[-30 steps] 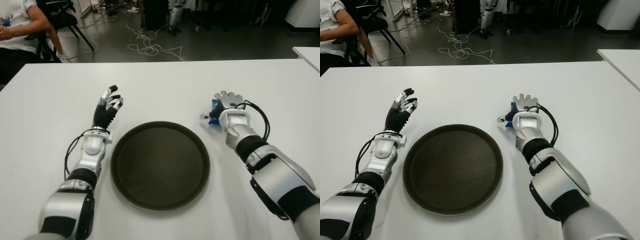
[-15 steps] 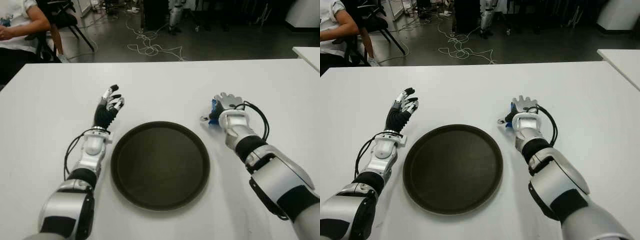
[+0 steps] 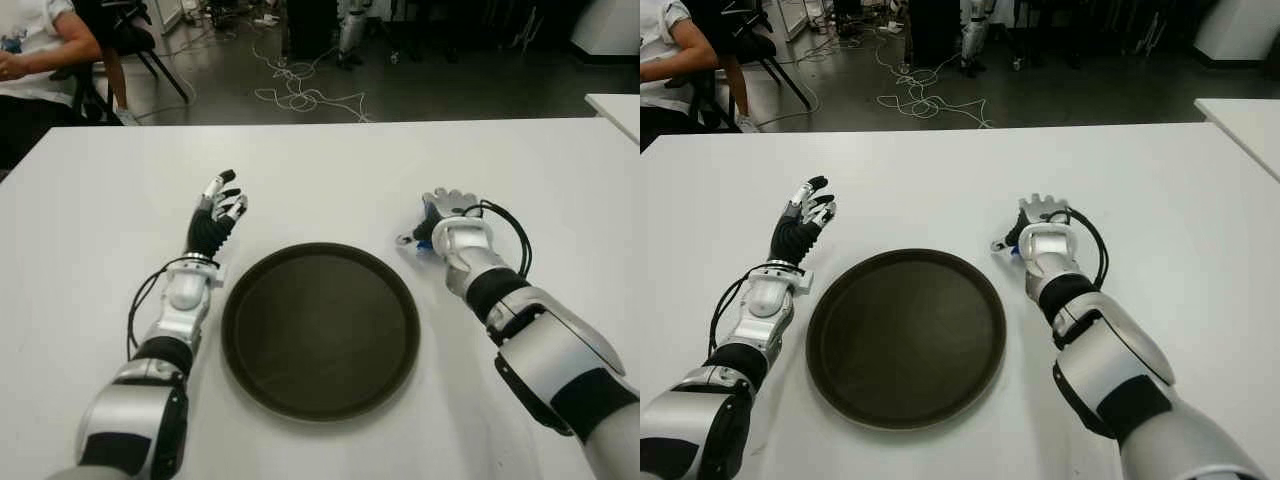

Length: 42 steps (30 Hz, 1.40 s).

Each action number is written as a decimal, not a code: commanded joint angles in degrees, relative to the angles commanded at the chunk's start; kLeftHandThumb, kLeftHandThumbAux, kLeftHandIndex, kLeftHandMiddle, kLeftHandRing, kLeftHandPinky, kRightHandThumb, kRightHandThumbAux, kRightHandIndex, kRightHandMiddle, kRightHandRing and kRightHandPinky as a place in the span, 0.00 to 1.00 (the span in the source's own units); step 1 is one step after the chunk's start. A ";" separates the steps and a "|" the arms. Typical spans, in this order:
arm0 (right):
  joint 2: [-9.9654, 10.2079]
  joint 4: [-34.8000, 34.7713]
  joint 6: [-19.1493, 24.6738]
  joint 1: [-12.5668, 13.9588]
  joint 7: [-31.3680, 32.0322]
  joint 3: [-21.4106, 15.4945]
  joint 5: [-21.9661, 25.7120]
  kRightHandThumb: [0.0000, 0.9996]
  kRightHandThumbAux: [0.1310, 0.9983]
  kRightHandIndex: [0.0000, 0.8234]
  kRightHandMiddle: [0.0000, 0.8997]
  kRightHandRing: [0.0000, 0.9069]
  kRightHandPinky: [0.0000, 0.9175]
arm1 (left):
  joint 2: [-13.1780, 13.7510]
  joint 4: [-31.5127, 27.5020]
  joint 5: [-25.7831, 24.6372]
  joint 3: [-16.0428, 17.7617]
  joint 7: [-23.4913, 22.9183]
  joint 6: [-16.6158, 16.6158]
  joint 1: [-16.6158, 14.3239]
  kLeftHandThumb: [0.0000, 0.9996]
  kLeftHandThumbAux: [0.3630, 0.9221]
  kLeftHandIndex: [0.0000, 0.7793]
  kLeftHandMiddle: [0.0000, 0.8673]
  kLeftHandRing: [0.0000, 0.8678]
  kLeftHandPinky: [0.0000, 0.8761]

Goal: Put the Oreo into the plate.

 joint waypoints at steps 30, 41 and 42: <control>0.38 -0.04 -0.53 0.68 -1.66 -0.04 0.13 0.00 0.33 0.06 0.08 0.12 0.09 | 0.81 -0.58 -1.76 0.55 -3.24 0.27 0.26 0.52 0.18 0.11 0.16 0.17 0.20; 0.48 0.00 -0.42 0.47 -1.55 0.32 0.01 0.00 0.33 0.05 0.07 0.13 0.10 | 1.08 -0.65 -1.59 0.23 -2.82 -0.57 0.33 0.53 0.17 0.11 0.17 0.17 0.19; 0.48 -0.02 -0.40 0.45 -1.52 0.34 0.02 0.00 0.33 0.06 0.06 0.13 0.09 | 1.10 -0.65 -1.57 0.22 -2.81 -0.57 0.33 0.52 0.17 0.11 0.17 0.17 0.19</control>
